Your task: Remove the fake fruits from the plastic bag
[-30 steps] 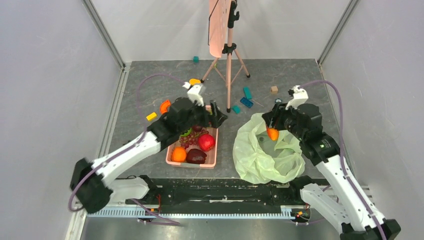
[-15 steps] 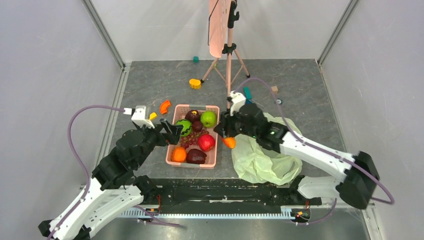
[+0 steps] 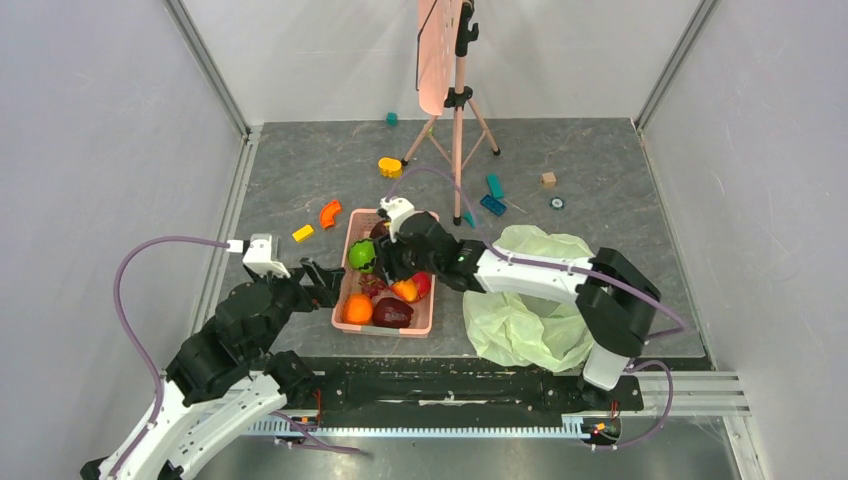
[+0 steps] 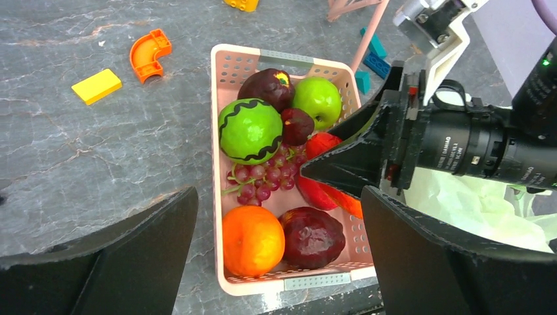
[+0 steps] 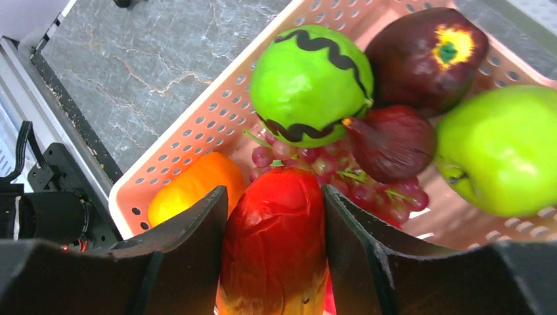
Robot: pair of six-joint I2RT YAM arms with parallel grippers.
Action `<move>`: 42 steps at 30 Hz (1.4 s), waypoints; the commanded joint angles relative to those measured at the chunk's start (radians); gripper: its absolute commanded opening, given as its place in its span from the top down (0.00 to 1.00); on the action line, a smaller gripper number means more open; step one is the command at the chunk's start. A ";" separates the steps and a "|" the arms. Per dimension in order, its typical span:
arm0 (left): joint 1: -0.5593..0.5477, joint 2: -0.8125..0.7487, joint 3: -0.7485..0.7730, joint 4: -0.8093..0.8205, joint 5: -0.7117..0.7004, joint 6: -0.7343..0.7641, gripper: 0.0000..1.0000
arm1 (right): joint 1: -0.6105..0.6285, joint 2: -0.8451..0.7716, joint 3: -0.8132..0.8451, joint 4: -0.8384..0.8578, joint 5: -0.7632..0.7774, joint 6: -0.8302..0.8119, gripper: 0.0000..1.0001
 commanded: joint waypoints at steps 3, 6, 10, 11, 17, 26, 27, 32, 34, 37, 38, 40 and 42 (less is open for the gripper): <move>0.005 -0.019 -0.005 -0.041 -0.041 -0.027 0.00 | 0.026 0.069 0.091 0.032 0.006 -0.070 0.35; 0.005 -0.025 -0.008 -0.040 -0.050 -0.030 0.00 | 0.027 0.050 0.077 0.025 0.047 -0.072 0.23; 0.005 -0.012 -0.008 -0.033 -0.051 -0.028 0.00 | 0.028 0.004 0.079 -0.010 0.099 -0.096 0.15; 0.005 -0.007 -0.010 -0.029 -0.051 -0.026 0.00 | 0.026 -0.013 0.078 -0.041 0.114 -0.102 0.14; 0.005 0.036 -0.017 0.028 -0.014 -0.013 0.00 | -0.005 -0.225 0.011 -0.109 0.218 -0.109 0.10; 0.005 0.056 -0.006 0.127 0.008 0.033 0.00 | -0.400 -0.715 -0.301 -0.210 0.233 -0.022 0.02; 0.005 0.042 -0.014 0.149 0.013 0.038 0.00 | -0.436 -0.752 -0.319 -0.239 0.253 -0.022 0.02; 0.005 0.005 -0.035 0.192 0.017 0.088 0.00 | -0.540 -0.898 -0.365 -0.367 0.384 -0.014 0.02; 0.005 0.017 -0.021 0.181 0.018 0.098 0.00 | -0.541 -0.945 -0.381 -0.401 0.472 0.001 0.02; 0.005 0.022 -0.018 0.181 0.020 0.116 0.00 | -0.542 -1.035 -0.419 -0.404 0.578 0.024 0.02; 0.005 0.025 -0.019 0.183 0.015 0.125 0.00 | -0.541 -1.069 -0.437 -0.396 0.607 0.031 0.02; 0.005 0.038 -0.017 0.183 0.010 0.139 0.00 | -0.541 -1.137 -0.476 -0.372 0.641 0.035 0.02; 0.005 0.056 -0.010 0.182 0.014 0.146 0.00 | -0.540 -1.187 -0.517 -0.334 0.646 0.030 0.02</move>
